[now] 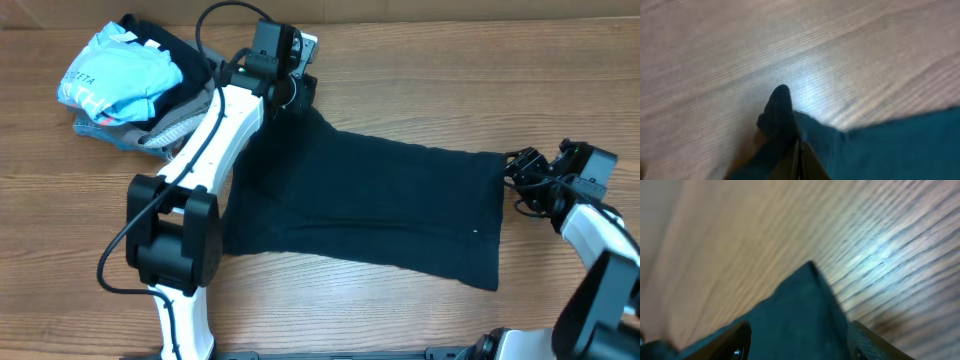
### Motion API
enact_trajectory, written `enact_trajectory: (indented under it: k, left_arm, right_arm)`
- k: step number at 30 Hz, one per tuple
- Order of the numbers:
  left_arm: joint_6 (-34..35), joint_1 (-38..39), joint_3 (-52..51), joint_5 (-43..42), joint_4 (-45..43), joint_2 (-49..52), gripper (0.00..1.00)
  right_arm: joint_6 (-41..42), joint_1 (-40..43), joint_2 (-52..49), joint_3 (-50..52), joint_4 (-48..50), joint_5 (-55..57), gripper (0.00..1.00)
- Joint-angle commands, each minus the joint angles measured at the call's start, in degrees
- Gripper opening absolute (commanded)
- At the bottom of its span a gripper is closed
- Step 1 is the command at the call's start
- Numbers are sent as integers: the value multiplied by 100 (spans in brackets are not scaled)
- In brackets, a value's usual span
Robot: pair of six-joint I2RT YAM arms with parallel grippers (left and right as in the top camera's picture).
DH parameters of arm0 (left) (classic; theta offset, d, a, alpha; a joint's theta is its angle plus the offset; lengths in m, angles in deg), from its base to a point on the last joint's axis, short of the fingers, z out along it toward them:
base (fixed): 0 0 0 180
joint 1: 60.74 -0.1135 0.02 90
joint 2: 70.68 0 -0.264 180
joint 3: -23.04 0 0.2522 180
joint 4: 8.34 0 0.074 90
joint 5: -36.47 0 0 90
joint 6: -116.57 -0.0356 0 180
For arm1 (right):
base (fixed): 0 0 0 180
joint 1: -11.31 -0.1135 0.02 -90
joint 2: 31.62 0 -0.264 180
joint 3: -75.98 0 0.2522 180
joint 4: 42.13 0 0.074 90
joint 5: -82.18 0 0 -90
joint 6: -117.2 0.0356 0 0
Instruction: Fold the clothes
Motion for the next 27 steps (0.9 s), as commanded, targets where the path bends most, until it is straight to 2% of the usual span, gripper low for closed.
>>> enact_trajectory:
  k: [1, 11, 19, 23, 24, 25, 26, 27]
  left_arm:
    - [96, 2, 87, -4, 284, -144, 4]
    - [96, 2, 87, -4, 1320, -184, 4]
    - [92, 0, 94, -4, 1950, -199, 4]
    - [85, 0, 94, -2, 2039, -271, 4]
    - [72, 0, 94, -4, 2041, -315, 4]
    - [72, 0, 94, -2, 2041, -361, 4]
    - [72, 0, 94, -2, 2039, -424, 4]
    - [70, 0, 94, 7, 2037, -490, 4]
  right_arm:
    - [33, -28, -428, -83, 308, 225, 65]
    - [11, -299, -1104, -87, 1084, 234, 63]
    - [13, -859, -1169, -87, 1207, 1189, 57]
    - [15, -1034, -1169, -87, 1119, 1499, 48]
    - [13, -1056, -1169, -87, 1093, 1526, 40]
    - [17, -1058, -1169, -87, 1073, 1530, 24]
    - [15, -1056, -1169, -87, 1058, 1515, 17]
    - [17, -1056, -1167, -94, 1054, 1513, 16]
